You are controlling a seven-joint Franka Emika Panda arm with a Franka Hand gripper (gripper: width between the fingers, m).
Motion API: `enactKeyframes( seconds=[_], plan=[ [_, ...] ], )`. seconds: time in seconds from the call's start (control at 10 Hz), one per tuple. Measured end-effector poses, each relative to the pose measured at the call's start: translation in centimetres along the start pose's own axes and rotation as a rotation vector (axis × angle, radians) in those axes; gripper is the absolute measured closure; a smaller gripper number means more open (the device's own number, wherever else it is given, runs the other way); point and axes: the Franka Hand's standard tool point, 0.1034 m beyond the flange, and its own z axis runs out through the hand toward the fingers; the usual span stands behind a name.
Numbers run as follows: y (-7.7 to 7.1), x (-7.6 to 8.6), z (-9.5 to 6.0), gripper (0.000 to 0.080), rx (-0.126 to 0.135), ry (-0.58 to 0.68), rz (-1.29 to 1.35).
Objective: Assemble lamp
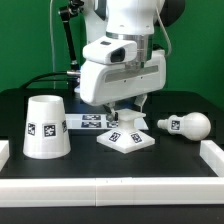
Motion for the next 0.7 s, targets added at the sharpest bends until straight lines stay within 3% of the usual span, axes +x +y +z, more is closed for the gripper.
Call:
enactKeyframes(
  seconds=[0.2,0.3,0.7],
  plan=[
    [0.0,0.1,0.0,0.0266,0.002,-0.001,0.014],
    [0.6,0.9,-0.1,0.0265,0.006,0.002,0.057],
    [2.8,6.9,-0.6,0.0265,-0.022,0.061,0.190]
  ],
)
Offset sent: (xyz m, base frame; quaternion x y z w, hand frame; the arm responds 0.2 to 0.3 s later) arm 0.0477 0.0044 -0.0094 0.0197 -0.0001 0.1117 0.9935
